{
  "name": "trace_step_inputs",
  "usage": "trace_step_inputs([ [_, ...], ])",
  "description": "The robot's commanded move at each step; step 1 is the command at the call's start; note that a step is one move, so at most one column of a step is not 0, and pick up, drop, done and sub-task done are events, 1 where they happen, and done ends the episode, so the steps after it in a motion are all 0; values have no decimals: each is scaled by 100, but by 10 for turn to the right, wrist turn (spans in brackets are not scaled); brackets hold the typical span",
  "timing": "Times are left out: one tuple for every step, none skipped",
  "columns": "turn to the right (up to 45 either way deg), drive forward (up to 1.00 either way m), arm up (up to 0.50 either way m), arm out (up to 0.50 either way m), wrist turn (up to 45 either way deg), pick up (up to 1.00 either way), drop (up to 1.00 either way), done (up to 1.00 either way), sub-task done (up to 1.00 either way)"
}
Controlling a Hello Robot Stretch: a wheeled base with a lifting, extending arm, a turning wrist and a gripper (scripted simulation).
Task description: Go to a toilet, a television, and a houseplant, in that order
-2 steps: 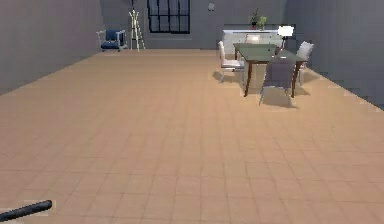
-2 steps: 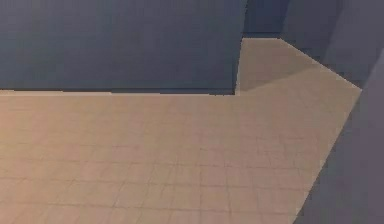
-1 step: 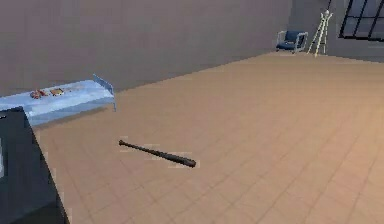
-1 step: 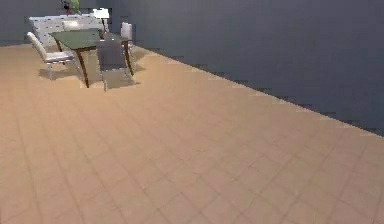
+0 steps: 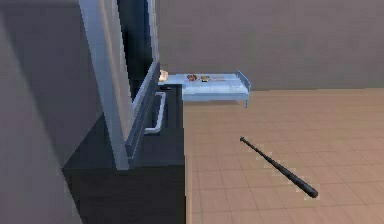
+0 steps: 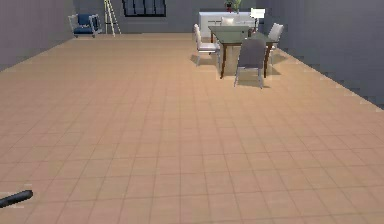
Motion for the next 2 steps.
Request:
trace_step_inputs([
  [0, 10, 0, 0, 0, 0, 0, 0, 0],
  [-150, 0, 0, 0, 0, 0, 0, 0, 0],
])
